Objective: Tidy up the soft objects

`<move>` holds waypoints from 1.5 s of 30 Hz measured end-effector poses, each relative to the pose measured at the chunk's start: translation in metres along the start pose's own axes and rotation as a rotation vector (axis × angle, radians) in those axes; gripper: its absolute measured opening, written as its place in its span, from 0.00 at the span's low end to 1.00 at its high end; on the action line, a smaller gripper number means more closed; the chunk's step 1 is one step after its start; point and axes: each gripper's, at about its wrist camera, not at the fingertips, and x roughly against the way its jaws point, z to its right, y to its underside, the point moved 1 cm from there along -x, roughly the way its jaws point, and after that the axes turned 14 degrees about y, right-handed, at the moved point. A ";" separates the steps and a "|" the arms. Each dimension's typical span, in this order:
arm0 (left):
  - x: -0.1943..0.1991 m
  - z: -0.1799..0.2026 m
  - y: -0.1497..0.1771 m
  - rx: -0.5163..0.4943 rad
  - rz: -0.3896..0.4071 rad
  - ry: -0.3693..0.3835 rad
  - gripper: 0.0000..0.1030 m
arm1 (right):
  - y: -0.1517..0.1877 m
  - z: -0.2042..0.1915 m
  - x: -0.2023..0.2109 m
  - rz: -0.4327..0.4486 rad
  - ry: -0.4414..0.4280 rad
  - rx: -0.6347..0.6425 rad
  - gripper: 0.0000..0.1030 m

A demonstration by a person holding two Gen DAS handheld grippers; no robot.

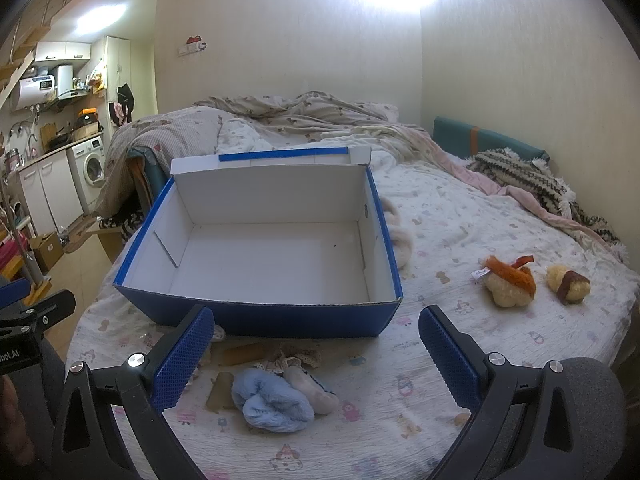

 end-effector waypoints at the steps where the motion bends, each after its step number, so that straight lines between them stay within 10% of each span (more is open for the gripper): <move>1: 0.000 0.000 0.000 0.000 0.000 0.001 1.00 | 0.000 0.000 -0.002 0.000 0.000 0.000 1.00; 45: -0.004 -0.001 0.001 -0.003 -0.013 -0.005 1.00 | -0.007 0.004 0.001 0.003 0.000 -0.009 1.00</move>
